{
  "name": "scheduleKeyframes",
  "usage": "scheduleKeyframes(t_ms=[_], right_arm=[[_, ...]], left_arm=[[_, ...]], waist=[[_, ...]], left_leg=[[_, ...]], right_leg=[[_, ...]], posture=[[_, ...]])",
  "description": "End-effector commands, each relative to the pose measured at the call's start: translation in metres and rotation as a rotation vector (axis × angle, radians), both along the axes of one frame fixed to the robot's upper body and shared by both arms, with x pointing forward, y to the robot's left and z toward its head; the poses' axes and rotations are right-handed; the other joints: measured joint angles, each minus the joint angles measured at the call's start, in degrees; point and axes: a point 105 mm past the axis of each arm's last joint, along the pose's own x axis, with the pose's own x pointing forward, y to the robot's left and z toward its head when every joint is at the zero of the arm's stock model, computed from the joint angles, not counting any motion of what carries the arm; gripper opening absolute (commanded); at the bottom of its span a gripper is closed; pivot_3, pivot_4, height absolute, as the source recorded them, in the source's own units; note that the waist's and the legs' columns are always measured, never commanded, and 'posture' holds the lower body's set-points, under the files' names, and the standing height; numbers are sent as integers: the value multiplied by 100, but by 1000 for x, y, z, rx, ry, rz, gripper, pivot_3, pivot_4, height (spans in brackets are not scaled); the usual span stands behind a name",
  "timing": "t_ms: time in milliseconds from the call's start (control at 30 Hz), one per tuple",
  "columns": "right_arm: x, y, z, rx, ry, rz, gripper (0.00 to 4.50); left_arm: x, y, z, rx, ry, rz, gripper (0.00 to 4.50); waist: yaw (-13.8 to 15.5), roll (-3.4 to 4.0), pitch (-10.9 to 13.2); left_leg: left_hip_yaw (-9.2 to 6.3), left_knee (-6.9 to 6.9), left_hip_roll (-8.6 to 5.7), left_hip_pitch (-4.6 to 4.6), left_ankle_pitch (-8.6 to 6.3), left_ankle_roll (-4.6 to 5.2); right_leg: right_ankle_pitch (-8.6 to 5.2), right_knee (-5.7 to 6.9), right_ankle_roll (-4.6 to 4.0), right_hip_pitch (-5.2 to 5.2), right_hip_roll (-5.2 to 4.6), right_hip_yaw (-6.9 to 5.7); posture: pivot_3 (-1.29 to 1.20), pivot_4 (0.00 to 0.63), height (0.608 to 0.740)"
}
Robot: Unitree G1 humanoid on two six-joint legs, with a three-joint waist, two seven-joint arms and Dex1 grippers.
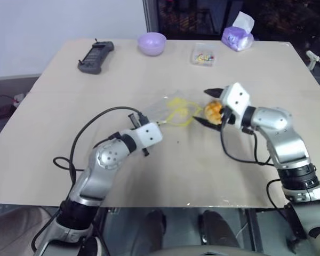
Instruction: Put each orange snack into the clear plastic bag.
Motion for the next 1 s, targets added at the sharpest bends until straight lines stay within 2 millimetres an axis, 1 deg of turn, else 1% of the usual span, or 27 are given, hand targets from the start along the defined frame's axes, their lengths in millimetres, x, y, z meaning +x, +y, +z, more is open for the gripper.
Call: scheduleKeyframes(t_ms=[33, 167, 233, 300, 400, 500, 533, 667, 767, 867, 933, 1000], right_arm=[[23, -35, -19, 173, 134, -199, 4500], [44, -44, -56, 268, 274, -295, 4500], [48, -40, -70, 287, 330, -286, 4500], [50, -34, -80, 291, 369, -271, 4500], [50, -27, -88, 276, 398, -248, 4500], [49, -27, -93, 253, 400, -239, 3666], [49, -27, -94, 241, 397, -235, 3103], [48, -31, -92, 225, 380, -234, 1846], [47, -35, -87, 223, 366, -227, 627], [46, -41, -79, 236, 341, -231, 627], [44, -48, -62, 279, 314, -213, 627], [41, -50, -50, 312, 300, -184, 627]], left_arm=[[4, 1, 11, -22, -52, 5, 59], [7, -1, 12, -30, -57, 2, 59], [8, -2, 13, -33, -59, 1, 59], [9, -2, 14, -35, -61, 2, 59], [10, 0, 14, -35, -62, 5, 59], [10, 1, 15, -36, -64, 9, 0], [10, 1, 15, -37, -65, 11, 0], [10, 1, 15, -39, -64, 13, 0], [10, 1, 14, -39, -62, 13, 0], [10, 1, 14, -38, -61, 12, 0], [10, 0, 13, -38, -59, 11, 0], [10, 0, 13, -38, -59, 11, 0]], waist=[[6, 0, 0], [-45, 1, 1], [-52, 1, 1], [-58, -1, -1], [-59, -2, -1], [-90, -1, -2], [-100, -1, -3], [-104, -1, -3], [-97, -1, -3], [-72, -1, -2], [-22, -1, -2], [7, 1, 0]], left_leg=[[0, 0, -1, -1, 0, 0], [10, -4, 2, 1, 0, 0], [15, -6, 3, 6, 0, 0], [20, -6, 3, 17, 0, 0], [23, -6, 3, 22, 0, 0], [26, -6, 5, 26, 0, 0], [26, -6, 6, 27, 0, 0], [25, -6, 6, 26, 0, 0], [25, -6, 6, 25, 0, 0], [25, -6, 6, 25, 0, 0], [25, -6, 6, 23, 0, 0], [22, -6, 4, 17, 0, 0]], right_leg=[[0, 0, 0, 0, -2, 0], [0, 0, 0, -6, 1, 9], [0, 2, 0, -6, 2, 13], [0, 2, 0, 2, 2, 18], [0, 4, 0, 4, 3, 20], [0, 7, 0, 4, 4, 24], [0, 8, 1, 4, 5, 24], [0, 8, 1, 4, 5, 24], [0, 7, 0, 5, 5, 24], [0, 7, 1, 4, 5, 23], [0, 5, 0, 4, 4, 23], [0, 3, 1, 2, 3, 20]], posture=[[0, 150, 740], [0, 150, 740], [0, 150, 740], [0, 150, 740], [0, 150, 740], [0, 150, 740], [0, 150, 740], [0, 150, 740], [0, 150, 740], [0, 150, 740], [0, 150, 740], [0, 150, 740]])
